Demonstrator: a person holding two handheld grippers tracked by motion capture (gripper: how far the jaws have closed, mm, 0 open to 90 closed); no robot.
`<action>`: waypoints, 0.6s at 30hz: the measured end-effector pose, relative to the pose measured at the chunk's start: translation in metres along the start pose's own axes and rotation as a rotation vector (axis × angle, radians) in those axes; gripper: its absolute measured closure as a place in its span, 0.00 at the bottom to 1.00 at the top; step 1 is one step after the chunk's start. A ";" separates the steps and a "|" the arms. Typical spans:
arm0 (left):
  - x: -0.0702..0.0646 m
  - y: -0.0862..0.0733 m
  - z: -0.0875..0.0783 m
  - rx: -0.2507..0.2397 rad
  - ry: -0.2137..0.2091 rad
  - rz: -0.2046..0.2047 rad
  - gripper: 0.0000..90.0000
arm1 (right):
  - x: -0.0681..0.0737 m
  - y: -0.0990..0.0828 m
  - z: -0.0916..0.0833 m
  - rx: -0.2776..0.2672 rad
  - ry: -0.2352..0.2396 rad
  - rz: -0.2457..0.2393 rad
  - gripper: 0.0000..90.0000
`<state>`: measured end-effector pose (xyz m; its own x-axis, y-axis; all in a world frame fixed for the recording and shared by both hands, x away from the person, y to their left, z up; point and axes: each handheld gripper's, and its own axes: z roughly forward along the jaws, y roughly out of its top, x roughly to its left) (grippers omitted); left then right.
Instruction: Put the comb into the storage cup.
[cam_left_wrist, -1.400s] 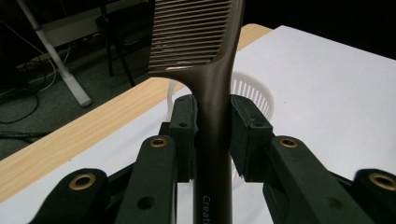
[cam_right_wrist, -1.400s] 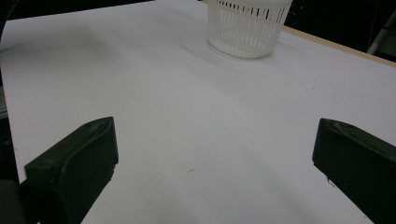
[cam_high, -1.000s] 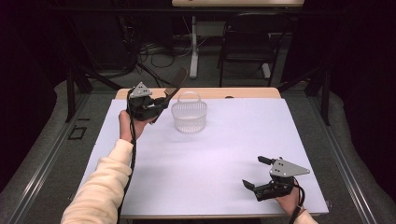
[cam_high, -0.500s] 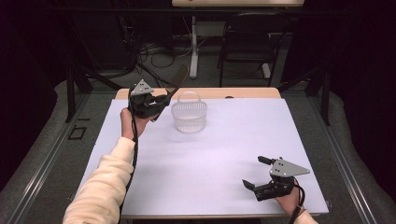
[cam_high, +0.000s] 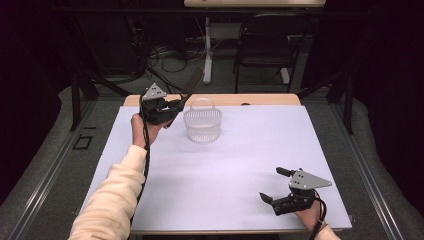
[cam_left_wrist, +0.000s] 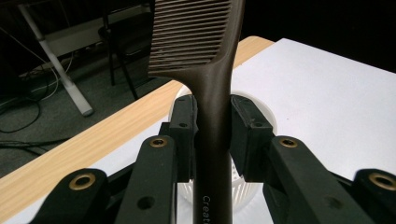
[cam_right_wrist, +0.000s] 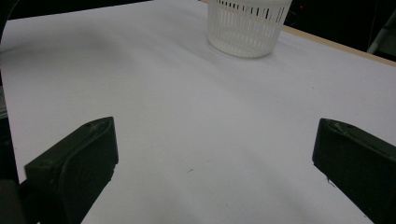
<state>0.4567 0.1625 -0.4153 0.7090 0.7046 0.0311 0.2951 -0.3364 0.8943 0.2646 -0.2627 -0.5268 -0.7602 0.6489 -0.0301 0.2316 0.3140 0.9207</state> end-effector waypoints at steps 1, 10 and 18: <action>0.000 0.000 0.000 -0.001 -0.002 0.000 0.80 | 0.000 0.000 0.000 0.000 0.000 0.003 0.00; -0.001 0.004 0.003 -0.001 0.000 0.001 0.80 | 0.000 0.000 0.000 -0.003 -0.001 0.004 0.00; 0.000 0.006 0.005 -0.007 0.000 0.001 0.80 | 0.000 0.000 0.000 -0.003 -0.001 0.005 0.00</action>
<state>0.4616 0.1574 -0.4126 0.7090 0.7044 0.0319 0.2902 -0.3327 0.8973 0.2643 -0.2627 -0.5268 -0.7585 0.6511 -0.0260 0.2333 0.3086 0.9221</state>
